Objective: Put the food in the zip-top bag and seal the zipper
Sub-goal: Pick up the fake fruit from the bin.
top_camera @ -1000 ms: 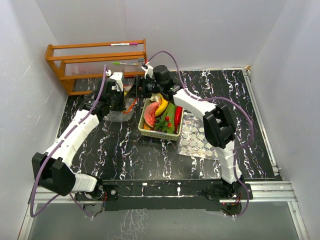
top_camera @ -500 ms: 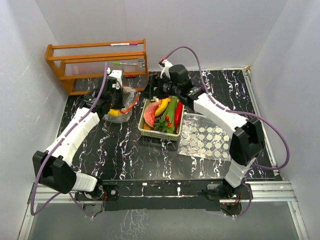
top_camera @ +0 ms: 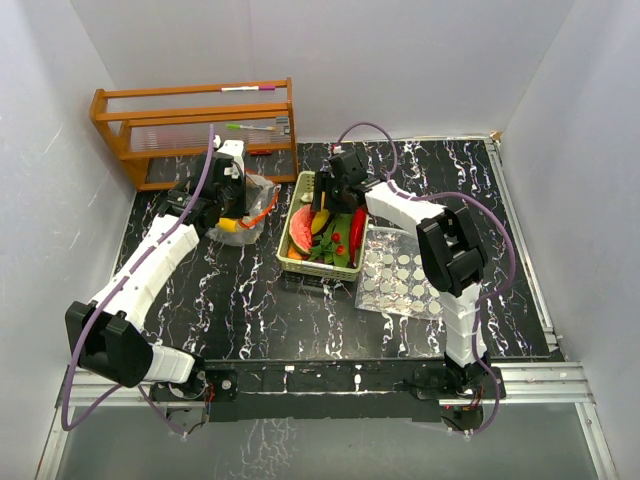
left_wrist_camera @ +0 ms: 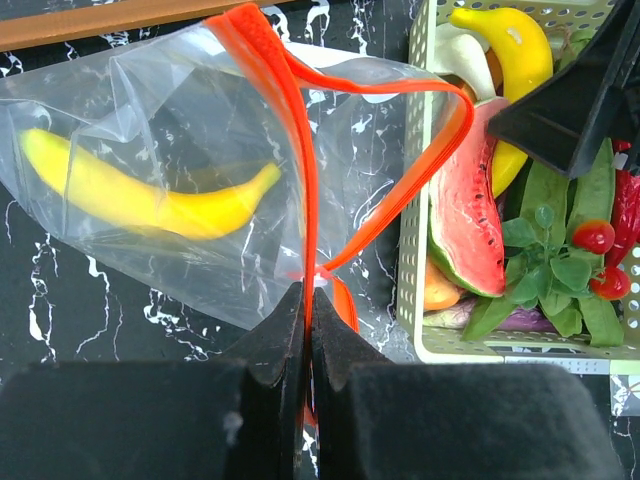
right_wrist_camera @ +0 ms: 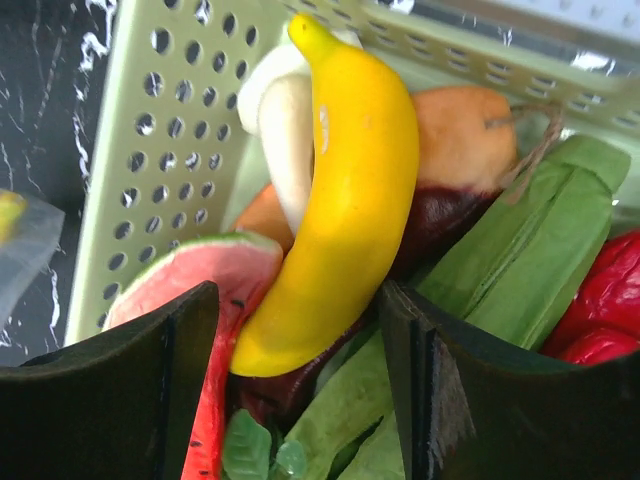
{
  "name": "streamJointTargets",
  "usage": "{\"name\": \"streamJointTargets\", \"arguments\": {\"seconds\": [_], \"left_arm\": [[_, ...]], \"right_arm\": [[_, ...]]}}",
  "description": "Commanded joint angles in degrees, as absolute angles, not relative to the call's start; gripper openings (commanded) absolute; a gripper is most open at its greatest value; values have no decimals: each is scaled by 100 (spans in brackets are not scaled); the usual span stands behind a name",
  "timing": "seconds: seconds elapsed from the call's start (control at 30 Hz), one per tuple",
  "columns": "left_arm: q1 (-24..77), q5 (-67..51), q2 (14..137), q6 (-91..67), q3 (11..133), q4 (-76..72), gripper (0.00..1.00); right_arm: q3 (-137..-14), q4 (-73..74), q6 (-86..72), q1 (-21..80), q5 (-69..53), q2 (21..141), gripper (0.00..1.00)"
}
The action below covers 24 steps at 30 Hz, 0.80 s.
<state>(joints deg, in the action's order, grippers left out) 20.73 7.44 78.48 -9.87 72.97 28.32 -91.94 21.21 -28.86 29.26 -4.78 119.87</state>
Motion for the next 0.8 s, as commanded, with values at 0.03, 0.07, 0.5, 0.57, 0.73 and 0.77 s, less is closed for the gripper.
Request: {"name": "streamJointTargets", "arguments": {"seconds": [0.03, 0.07, 0.5, 0.57, 0.73, 0.77], "left_arm": [[2068, 619, 7692, -971, 7245, 2787, 0], [2067, 605, 7686, -974, 7232, 2779, 0], [2065, 567, 7673, -976, 7262, 2804, 0], [2066, 552, 7673, -976, 7252, 2811, 0], [2067, 567, 7673, -967, 7288, 2830, 0], [2066, 552, 7668, -967, 7286, 2822, 0]], "right_arm": [[-9512, 1971, -2808, 2933, 238, 12045, 66], [-9488, 1961, -2786, 2935, 277, 12057, 60], [-9323, 1898, -2507, 2941, 692, 12161, 50], [-9344, 1894, -2537, 2943, 628, 12233, 50], [-9217, 1614, -2495, 2944, 526, 12122, 48], [-9232, 1606, -2462, 2944, 521, 12127, 47]]}}
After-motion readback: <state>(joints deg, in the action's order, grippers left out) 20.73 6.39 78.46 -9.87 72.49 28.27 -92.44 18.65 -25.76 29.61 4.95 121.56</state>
